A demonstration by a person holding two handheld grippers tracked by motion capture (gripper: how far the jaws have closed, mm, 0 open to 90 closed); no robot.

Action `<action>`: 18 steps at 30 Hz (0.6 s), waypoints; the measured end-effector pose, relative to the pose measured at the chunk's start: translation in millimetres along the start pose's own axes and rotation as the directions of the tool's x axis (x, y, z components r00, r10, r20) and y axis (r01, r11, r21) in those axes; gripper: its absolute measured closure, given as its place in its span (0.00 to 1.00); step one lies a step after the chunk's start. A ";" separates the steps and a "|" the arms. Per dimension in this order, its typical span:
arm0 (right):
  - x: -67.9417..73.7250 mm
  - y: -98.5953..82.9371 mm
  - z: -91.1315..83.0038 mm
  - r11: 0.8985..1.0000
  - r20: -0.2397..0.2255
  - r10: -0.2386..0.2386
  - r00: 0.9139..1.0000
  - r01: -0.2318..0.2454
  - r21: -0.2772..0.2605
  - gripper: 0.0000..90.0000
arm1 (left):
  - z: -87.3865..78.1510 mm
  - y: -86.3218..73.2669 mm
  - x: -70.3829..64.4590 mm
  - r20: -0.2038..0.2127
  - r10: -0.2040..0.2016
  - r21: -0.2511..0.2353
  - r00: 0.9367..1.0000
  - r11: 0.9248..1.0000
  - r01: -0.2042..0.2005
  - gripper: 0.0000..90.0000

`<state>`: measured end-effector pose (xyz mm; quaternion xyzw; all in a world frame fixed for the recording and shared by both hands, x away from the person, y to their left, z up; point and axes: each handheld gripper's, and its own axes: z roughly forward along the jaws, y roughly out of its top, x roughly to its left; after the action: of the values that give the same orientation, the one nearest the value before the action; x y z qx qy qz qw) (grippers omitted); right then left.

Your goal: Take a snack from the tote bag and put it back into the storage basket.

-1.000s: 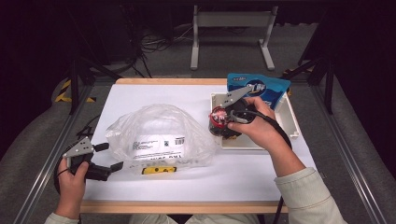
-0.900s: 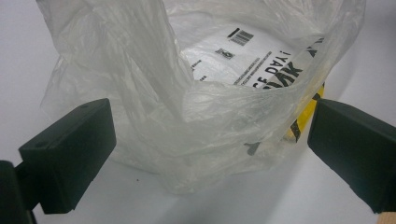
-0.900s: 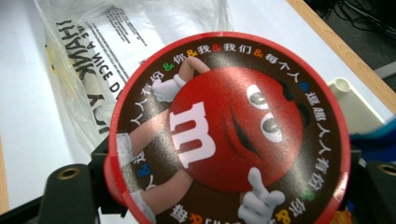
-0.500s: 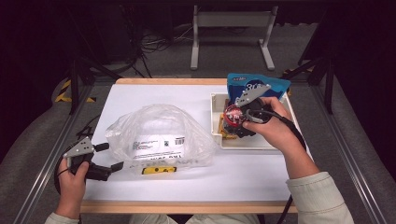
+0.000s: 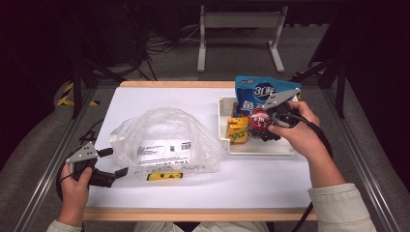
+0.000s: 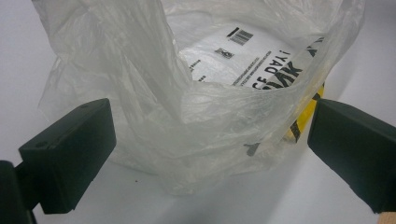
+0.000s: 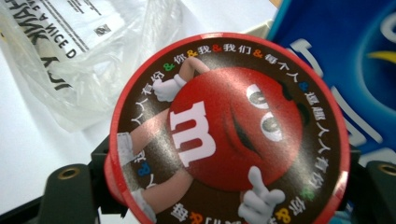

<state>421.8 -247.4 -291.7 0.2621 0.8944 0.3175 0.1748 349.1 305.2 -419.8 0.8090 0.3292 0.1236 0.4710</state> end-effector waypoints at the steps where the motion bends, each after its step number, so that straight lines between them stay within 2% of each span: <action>1: -1.6 -2.3 -0.6 1.000 0.002 0.002 1.000 -0.002 0.000 0.28 | 0.1 0.0 -0.1 0.000 0.000 0.000 1.000 1.000 0.000 0.02; 12: -17.9 -22.5 -5.9 0.999 0.037 0.025 0.999 -0.027 0.037 0.28 | 0.2 0.0 0.0 -0.002 -0.001 0.002 1.000 1.000 0.001 0.02; 18: -25.2 -30.3 -6.7 0.998 0.041 0.031 0.999 -0.033 0.049 0.28 | 0.2 0.1 0.1 -0.003 0.002 0.006 1.000 1.000 -0.002 0.02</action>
<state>427.9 -285.2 -303.0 0.2869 0.8940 0.2925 0.1812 349.3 305.1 -419.9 0.8106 0.3293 0.1242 0.4680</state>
